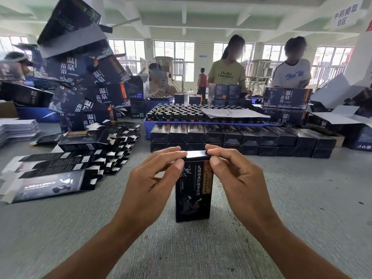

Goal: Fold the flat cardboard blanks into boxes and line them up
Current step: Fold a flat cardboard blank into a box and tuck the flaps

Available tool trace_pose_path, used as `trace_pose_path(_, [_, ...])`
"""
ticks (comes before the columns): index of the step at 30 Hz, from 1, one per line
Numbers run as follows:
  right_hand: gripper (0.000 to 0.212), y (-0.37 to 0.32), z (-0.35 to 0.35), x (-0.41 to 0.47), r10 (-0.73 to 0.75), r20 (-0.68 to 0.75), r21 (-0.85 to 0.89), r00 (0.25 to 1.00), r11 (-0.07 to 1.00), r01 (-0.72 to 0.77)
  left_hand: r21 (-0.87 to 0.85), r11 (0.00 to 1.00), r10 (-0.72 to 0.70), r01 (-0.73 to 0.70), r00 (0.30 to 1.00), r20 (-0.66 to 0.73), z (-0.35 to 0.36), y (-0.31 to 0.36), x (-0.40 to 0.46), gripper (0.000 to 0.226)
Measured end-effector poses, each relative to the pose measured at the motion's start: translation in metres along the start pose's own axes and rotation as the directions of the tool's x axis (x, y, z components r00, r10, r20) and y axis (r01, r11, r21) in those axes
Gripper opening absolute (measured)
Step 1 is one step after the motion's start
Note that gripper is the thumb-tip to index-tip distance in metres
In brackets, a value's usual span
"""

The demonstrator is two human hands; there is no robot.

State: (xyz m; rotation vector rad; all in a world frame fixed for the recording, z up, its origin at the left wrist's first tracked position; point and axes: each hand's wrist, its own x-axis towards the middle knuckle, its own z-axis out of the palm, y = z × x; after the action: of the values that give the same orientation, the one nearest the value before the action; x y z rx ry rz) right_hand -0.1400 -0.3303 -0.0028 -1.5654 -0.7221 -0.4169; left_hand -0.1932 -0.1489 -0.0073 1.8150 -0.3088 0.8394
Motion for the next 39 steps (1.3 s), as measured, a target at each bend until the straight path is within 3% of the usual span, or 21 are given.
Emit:
trace_pose_path(3, [0.014, 0.003, 0.0, 0.001, -0.071, -0.008, -0.146, 0.997, 0.987, 0.069, -0.028, 1.0, 0.009, -0.009, 1.0, 0.007, 0.0, 0.0, 0.002, 0.023])
trace_pose_path(7, [0.024, 0.008, 0.0, 0.002, -0.2, -0.017, -0.304, 0.98, 0.935, 0.185, 0.002, 0.999, 0.037, -0.037, 0.999, 0.015, 0.001, -0.003, 0.003, 0.023])
trace_pose_path(13, [0.024, 0.015, 0.003, 0.0, -0.133, 0.011, -0.328, 0.991, 0.936, 0.129, 0.072, 0.995, -0.079, 0.068, 0.982, 0.171, -0.003, -0.013, -0.002, 0.048])
trace_pose_path(18, [0.081, 0.023, 0.008, -0.008, 0.108, 0.222, -0.483, 0.969, 0.875, 0.013, 0.169, 0.979, -0.129, 0.111, 0.987, 0.1, -0.005, -0.019, 0.005, 0.061])
trace_pose_path(20, [0.089, 0.025, 0.013, -0.011, 0.158, 0.306, -0.517, 0.939, 0.856, 0.025, 0.156, 0.966, -0.208, 0.206, 0.978, 0.001, -0.009, -0.024, 0.008, 0.058])
trace_pose_path(23, [0.078, 0.024, 0.018, -0.018, 0.155, 0.41, -0.509, 0.899, 0.856, 0.085, 0.016, 0.908, -0.412, 0.418, 0.9, -0.145, -0.013, -0.031, 0.012, 0.052])
trace_pose_path(25, [0.073, 0.023, 0.02, -0.02, 0.168, 0.433, -0.531, 0.885, 0.842, 0.1, -0.149, 0.846, -0.531, 0.512, 0.836, -0.142, -0.012, -0.034, 0.012, 0.049])
trace_pose_path(27, [0.07, 0.023, 0.019, -0.019, 0.187, 0.433, -0.576, 0.882, 0.81, 0.111, -0.203, 0.799, -0.593, 0.567, 0.799, -0.101, -0.008, -0.037, 0.01, 0.05])
trace_pose_path(30, [0.063, 0.027, 0.013, -0.013, 0.226, 0.386, -0.631, 0.894, 0.772, 0.077, -0.055, 0.817, -0.577, 0.574, 0.814, -0.068, -0.005, -0.045, 0.008, 0.047])
trace_pose_path(33, [0.056, 0.036, 0.002, -0.003, 0.287, 0.264, -0.696, 0.921, 0.718, -0.024, 0.292, 0.838, -0.471, 0.462, 0.881, -0.042, -0.006, -0.048, 0.003, 0.056])
trace_pose_path(37, [0.056, 0.049, -0.032, 0.015, 0.452, 0.018, -0.842, 0.892, 0.488, -0.23, 0.619, 0.74, -0.444, 0.265, 0.883, 0.153, -0.01, -0.051, -0.002, 0.049])
trace_pose_path(39, [0.056, 0.055, -0.056, 0.023, 0.512, -0.151, -0.851, 0.845, 0.367, -0.375, 0.698, 0.694, -0.435, 0.175, 0.875, 0.213, -0.011, -0.053, -0.001, 0.04])
